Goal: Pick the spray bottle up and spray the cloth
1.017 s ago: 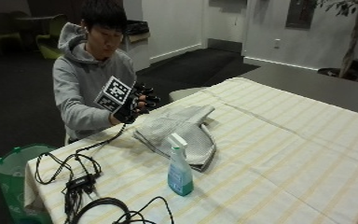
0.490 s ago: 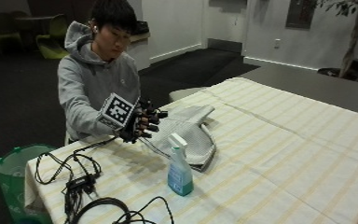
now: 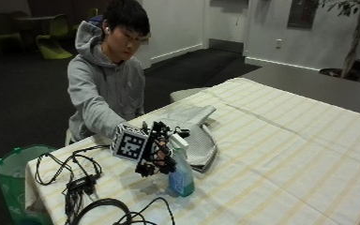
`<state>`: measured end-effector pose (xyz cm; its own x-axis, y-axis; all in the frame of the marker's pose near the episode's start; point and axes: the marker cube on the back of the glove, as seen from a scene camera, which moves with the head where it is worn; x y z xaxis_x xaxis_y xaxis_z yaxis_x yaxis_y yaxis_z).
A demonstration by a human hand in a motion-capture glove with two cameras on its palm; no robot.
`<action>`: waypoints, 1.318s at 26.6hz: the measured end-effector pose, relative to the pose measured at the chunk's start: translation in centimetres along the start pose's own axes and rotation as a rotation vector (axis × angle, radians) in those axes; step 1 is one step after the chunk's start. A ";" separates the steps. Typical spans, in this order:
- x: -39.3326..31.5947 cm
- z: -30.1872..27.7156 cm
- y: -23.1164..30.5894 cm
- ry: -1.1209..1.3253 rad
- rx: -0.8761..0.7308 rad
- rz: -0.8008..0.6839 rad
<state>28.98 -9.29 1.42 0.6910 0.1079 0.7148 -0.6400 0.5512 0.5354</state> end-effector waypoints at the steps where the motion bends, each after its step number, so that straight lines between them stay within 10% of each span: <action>1: 0.2 0.4 -0.4 -0.029 0.006 0.030; 22: 0.7 3.9 -4.9 -0.383 0.156 0.213; 35: -7.4 3.0 -4.3 -0.033 -0.471 -0.080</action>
<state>25.59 -14.91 -4.87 0.7162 0.0277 0.6974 -0.3580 0.8723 0.3331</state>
